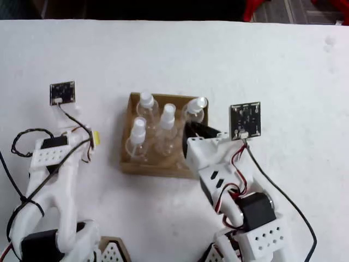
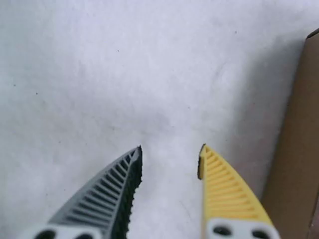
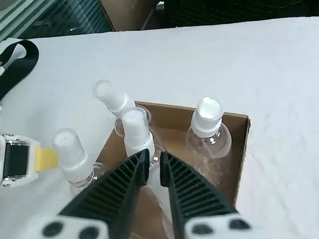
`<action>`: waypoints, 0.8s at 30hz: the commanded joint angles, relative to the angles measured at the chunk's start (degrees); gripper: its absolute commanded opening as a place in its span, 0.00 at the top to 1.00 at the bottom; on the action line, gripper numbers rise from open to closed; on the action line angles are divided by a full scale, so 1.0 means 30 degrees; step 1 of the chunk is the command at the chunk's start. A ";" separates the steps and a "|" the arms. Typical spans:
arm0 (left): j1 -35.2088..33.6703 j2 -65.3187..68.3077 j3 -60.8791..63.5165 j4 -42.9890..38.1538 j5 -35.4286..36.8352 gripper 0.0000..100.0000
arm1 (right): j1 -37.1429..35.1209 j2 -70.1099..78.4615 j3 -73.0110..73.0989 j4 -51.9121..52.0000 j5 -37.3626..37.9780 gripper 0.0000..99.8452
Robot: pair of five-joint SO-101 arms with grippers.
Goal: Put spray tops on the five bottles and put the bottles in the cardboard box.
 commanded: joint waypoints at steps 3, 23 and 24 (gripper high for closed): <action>0.0220 -0.0073 -0.0234 -0.0410 -0.0205 0.82 | 0.0454 0.0015 -0.0821 0.0484 0.0586 0.98; 0.0220 -0.0044 -0.0234 -0.0410 -0.0205 0.82 | 0.0777 -0.0015 -0.1377 -0.1714 0.0586 0.98; 0.0220 -0.0044 -0.0234 -0.0410 -0.0205 0.82 | 0.0835 -0.0132 -0.1700 -0.1626 0.0557 0.98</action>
